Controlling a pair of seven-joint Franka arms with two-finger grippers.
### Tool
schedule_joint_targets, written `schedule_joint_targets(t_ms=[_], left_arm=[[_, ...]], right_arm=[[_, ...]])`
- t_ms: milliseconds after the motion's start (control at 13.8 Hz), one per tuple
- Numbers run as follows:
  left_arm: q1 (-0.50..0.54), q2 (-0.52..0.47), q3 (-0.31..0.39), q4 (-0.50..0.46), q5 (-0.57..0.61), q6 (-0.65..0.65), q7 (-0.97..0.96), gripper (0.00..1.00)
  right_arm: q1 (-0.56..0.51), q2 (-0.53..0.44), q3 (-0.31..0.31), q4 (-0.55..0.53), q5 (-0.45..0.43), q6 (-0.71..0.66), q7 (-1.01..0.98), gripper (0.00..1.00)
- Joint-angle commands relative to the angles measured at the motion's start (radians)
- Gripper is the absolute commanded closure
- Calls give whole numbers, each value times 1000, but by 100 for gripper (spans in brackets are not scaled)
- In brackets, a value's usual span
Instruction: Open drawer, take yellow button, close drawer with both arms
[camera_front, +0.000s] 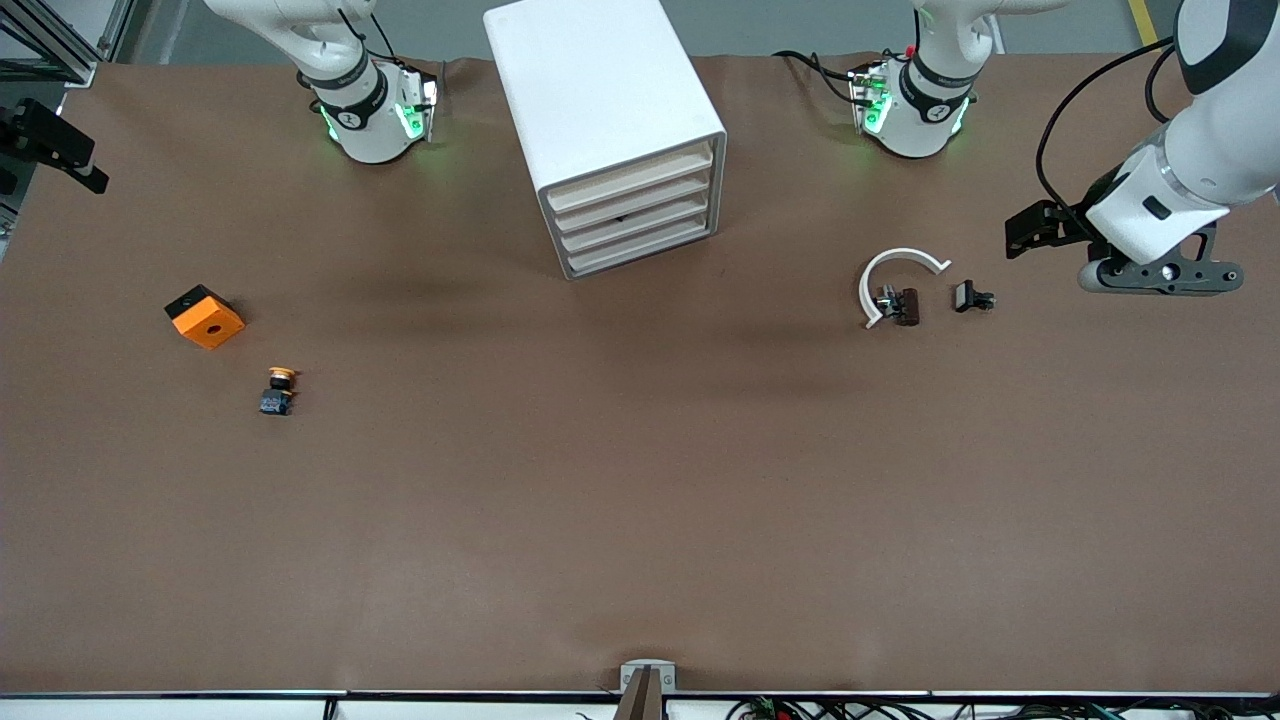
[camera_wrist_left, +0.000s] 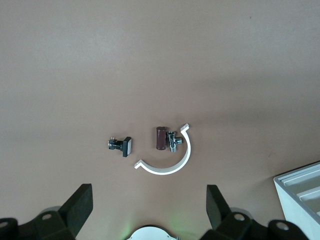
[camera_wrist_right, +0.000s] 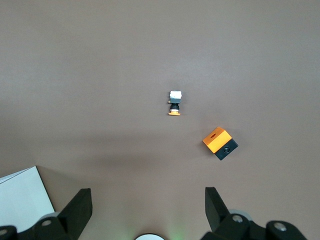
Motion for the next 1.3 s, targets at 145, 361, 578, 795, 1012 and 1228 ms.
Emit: schedule_joint_targets(t_ms=[145,361,578,795,1012,1228], left_arm=[[20,-29,-16,19,16,-1,17,0],[21,-43,-13,49,15,-34,17,0],[18,-43,-16,77,9,-39,7,0],[20,-45,-15,91,7,-39,-2,0],[20,-45,-13,92,7,-39,-8,0],[20,-45,-9,92,7,-39,-9,0]], right_arm=[[-6,-28,4,-23,9,17,5,0],[-6,-28,4,-23,9,17,26,0],[-6,-28,4,-24,12,17,36,0],[-6,-34,3,-26,12,17,48,0],[-4,-34,4,-27,12,15,59,0],[-2,-36,4,-27,12,15,66,0]])
